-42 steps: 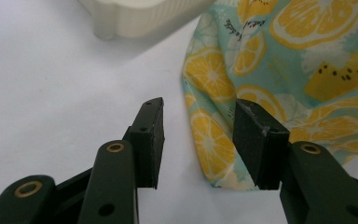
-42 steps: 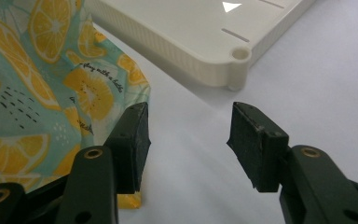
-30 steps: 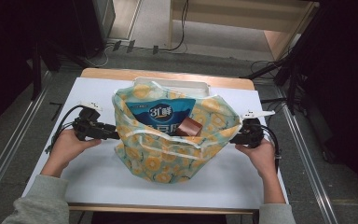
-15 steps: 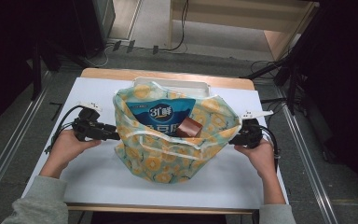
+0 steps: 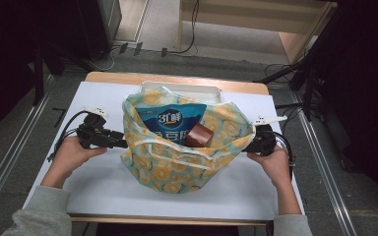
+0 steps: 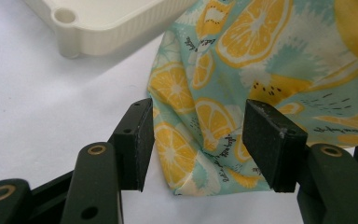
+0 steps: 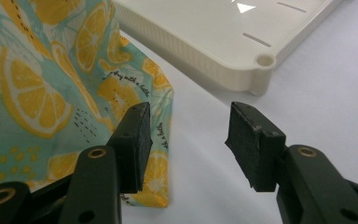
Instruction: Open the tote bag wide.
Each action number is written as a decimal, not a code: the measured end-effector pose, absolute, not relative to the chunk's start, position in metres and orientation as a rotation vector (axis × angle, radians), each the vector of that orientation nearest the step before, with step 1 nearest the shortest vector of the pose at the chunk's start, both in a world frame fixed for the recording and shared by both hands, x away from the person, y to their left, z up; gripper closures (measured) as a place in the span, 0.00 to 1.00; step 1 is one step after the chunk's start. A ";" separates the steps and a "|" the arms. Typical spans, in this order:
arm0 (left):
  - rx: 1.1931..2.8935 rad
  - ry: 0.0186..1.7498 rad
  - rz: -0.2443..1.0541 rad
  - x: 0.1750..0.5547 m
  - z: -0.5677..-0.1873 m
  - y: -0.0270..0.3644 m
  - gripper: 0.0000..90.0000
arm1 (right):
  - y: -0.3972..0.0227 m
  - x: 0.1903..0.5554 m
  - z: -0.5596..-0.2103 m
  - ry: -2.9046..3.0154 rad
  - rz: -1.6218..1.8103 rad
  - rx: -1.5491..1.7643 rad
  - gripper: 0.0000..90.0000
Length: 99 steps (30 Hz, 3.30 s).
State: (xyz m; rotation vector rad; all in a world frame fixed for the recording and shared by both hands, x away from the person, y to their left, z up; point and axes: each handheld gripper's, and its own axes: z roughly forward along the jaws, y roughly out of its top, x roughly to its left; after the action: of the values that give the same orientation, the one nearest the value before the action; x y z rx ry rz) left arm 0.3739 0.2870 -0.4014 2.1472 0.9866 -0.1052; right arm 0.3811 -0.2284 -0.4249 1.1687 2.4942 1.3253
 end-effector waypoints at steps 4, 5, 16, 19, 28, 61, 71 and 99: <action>2.143 0.980 -0.118 0.374 -0.400 0.286 0.49 | -0.228 0.381 -0.424 2.495 1.328 1.166 0.56; 2.144 0.980 -0.116 0.374 -0.399 0.286 0.49 | -0.228 0.381 -0.424 2.493 1.329 1.169 0.56; 2.129 0.970 -0.139 0.373 -0.390 0.285 0.50 | -0.231 0.381 -0.421 2.495 1.339 1.163 0.57; 2.172 0.957 -0.114 0.373 -0.383 0.283 0.51 | -0.234 0.379 -0.415 2.496 1.338 1.161 0.58; 2.181 0.910 -0.125 0.377 -0.366 0.278 0.52 | -0.246 0.380 -0.396 2.525 1.350 1.135 0.62; 2.180 0.770 -0.126 0.400 -0.270 0.275 0.57 | -0.237 0.396 -0.282 2.578 1.432 0.908 0.75; 2.195 0.726 -0.113 0.403 -0.228 0.268 0.57 | -0.228 0.392 -0.268 2.596 1.422 0.875 0.70; 2.271 0.726 -0.167 0.401 -0.229 0.242 0.86 | -0.209 0.376 -0.277 2.605 1.370 0.886 0.59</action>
State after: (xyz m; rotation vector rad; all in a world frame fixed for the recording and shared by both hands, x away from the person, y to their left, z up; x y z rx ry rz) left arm 0.4010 0.2422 -0.2295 2.2709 0.7256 -0.1668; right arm 0.3763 -0.2088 -0.2774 0.8860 2.6050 1.3697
